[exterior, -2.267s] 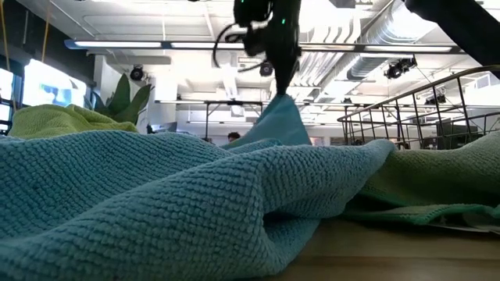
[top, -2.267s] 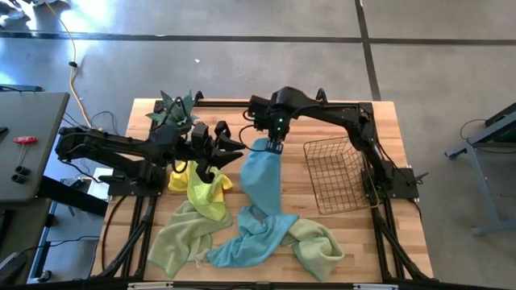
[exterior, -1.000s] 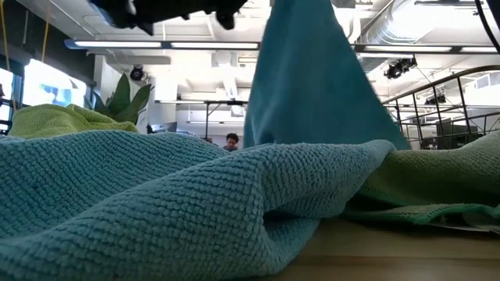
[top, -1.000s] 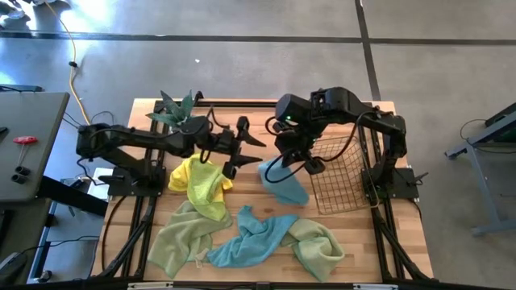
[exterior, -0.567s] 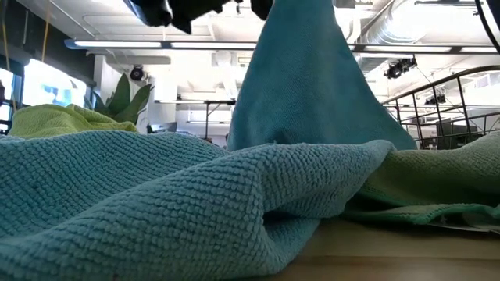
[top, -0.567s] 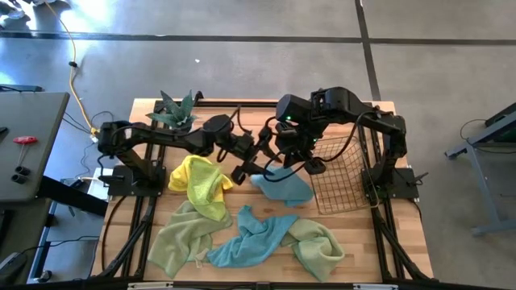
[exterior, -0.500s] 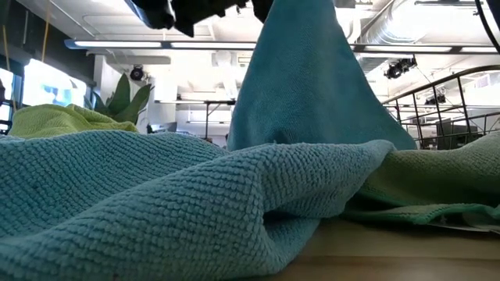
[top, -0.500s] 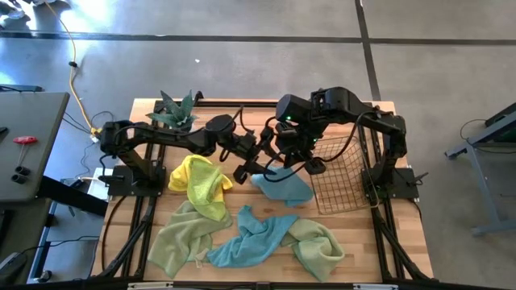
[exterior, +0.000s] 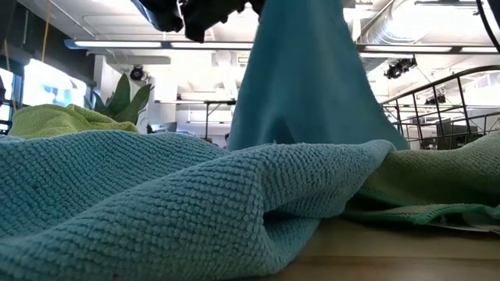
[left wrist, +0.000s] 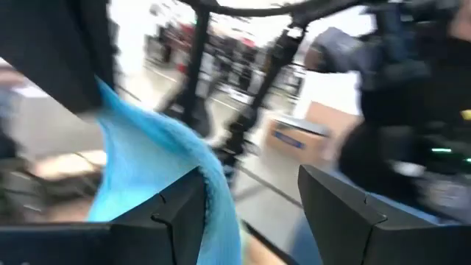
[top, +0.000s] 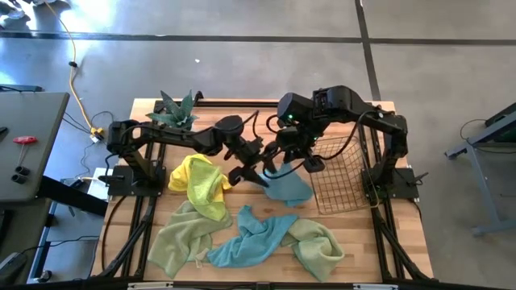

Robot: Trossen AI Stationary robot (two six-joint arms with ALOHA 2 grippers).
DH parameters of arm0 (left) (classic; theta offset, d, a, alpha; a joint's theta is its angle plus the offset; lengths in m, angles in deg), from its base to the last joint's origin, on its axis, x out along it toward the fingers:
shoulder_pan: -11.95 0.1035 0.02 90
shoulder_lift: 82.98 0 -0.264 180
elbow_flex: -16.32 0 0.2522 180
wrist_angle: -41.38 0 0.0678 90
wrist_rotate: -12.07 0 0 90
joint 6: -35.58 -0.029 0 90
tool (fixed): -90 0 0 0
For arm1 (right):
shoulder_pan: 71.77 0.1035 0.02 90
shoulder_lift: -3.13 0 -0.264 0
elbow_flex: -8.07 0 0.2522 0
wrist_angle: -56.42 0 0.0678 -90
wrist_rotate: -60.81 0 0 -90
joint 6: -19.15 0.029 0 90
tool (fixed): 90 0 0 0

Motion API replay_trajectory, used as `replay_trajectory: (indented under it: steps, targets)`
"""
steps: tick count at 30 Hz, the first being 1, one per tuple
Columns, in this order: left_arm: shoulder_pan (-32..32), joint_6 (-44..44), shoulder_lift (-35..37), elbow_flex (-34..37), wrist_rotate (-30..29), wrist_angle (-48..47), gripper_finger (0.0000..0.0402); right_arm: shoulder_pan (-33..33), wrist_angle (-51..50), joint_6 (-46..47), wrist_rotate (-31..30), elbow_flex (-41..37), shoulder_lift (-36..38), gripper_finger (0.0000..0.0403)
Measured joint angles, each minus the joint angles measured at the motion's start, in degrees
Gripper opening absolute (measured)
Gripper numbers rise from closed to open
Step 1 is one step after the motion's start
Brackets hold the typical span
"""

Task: Fold microfiber towels
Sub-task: Fold the top blue microfiber cloth

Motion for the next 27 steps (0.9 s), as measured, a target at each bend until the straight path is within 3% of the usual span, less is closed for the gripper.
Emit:
replay_trajectory:
  steps: [9, 12, 20, 27]
  targets:
    - [0.0, 3.0, 0.0, 0.0, 9.4, -13.5, 0.0197, -0.2, 0.0, 0.2, -0.1, 0.0, 0.1, 0.0]
    - [0.1, -1.5, 0.0, 0.0, 9.6, -21.6, 0.0197, -0.3, 0.0, 0.6, -0.1, 0.0, 0.1, 0.0]
    - [0.1, -18.8, 0.0, 0.0, -2.5, -39.3, 0.0197, -0.4, 0.0, 1.8, -0.1, 0.1, 0.1, 0.0]
    - [0.1, -25.2, 0.0, 0.0, -6.7, -55.8, 0.0197, -0.5, 0.0, 2.9, -3.4, 0.1, 0.1, 0.0]
